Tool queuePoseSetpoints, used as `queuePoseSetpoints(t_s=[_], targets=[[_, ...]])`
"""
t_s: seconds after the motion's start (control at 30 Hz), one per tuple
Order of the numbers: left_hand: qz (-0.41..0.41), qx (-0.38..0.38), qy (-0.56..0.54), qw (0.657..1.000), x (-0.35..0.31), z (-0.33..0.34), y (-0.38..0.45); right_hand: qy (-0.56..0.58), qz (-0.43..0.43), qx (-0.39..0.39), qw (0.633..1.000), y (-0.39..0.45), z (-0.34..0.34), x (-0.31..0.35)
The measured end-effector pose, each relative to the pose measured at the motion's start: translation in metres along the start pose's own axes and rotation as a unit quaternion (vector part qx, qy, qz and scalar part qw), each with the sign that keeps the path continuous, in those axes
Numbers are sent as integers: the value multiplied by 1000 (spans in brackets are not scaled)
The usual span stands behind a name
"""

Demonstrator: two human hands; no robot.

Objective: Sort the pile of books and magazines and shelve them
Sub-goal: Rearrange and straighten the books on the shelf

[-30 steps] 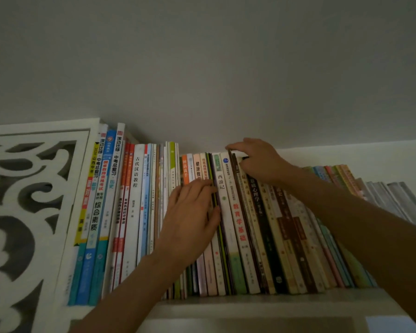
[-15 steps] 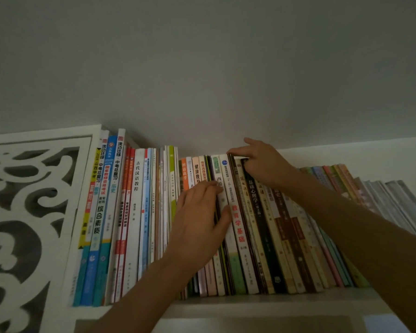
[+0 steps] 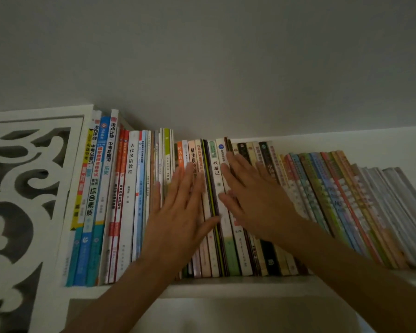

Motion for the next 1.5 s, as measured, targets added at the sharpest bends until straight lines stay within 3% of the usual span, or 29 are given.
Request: queuePoseSetpoints(t_s=[0.2,0.37,0.47,0.7,0.77,0.83,0.9,1.0,1.1,1.17,1.27,1.4,1.5], targets=[[-24,74,-49,996,8,11,-5,-62,24,4,998,8,6,3],[-27,67,-101,992,14,-2,-16,0,16,10,1000,34,-15,18],[-26,50,-56,997,25,-3,-30,70,10,55,996,61,-8,32],[-32,65,-75,995,31,13,-35,87,48,-80,992,78,0,45],[-33,97,-84,991,30,8,-33,77,57,-71,993,83,-3,45],[-16,59,-104,993,30,-12,-31,89,61,-68,992,86,-12,47],[-43,47,-134,989,45,-26,-42,135,31,-67,988,89,-17,60],[-94,26,-52,994,85,-43,-69,183,-13,-20,983,94,-10,90],[-148,69,-107,981,121,-32,-94,262,29,23,964,112,-8,109],[-136,91,-127,978,127,-26,-98,225,38,23,973,124,-5,118],[-118,85,-112,983,131,-24,-100,126,42,-49,990,126,-2,128],[-123,81,-111,983,135,-10,-102,140,76,-101,982,124,0,131],[-95,82,-125,984,137,-19,-97,85,95,-103,987,126,-5,135]])
Point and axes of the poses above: each hand's wrist, its own y-axis towards the middle knuckle, its own z-axis out of the palm, x = y × z, the point moved 7 cm from there along y, towards the middle knuckle, and after that the axes turned 12 degrees about z, right-handed, at the moved point
